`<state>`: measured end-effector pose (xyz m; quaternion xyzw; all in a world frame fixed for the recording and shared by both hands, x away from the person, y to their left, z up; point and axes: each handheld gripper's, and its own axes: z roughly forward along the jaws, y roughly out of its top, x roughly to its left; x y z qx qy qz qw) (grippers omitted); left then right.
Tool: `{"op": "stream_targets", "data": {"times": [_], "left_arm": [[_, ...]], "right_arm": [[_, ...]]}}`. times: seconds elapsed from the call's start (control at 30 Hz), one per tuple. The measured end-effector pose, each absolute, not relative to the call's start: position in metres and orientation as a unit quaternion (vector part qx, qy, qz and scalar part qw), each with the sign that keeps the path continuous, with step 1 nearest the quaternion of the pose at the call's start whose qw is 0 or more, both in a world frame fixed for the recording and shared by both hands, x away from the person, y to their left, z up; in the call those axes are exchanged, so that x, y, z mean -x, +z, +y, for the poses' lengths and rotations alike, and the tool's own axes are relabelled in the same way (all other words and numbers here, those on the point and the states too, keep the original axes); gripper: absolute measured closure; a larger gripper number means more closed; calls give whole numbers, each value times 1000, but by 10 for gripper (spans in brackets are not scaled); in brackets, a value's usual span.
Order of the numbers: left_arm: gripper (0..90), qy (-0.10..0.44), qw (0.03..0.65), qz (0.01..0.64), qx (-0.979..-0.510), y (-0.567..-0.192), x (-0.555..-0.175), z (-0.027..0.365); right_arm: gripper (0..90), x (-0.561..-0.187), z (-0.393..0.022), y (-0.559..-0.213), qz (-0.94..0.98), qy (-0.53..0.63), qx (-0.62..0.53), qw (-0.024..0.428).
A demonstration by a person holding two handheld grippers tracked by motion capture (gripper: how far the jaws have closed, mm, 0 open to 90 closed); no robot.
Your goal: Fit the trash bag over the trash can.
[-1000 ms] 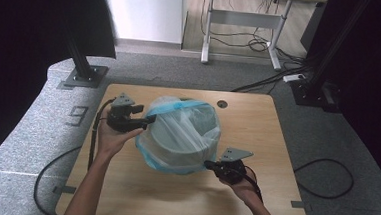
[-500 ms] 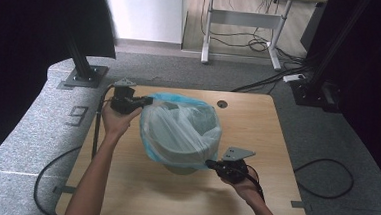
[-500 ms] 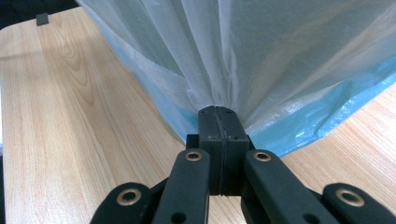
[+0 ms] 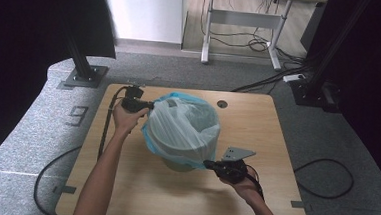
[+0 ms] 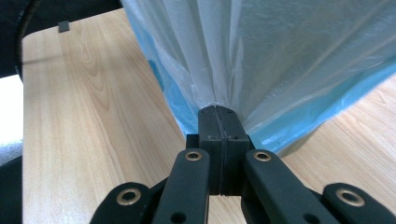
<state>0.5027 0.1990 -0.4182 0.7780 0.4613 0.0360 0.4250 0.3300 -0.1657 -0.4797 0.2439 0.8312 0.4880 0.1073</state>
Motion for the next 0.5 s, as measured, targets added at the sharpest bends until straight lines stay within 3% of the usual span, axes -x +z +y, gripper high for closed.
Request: {"op": "stream_targets", "data": {"times": [0.5], "left_arm": [[896, -38, 393, 456, -797, -452, -508, 191]], "right_arm": [[884, -322, -157, -466, 831, 497, -224, 112]]}}
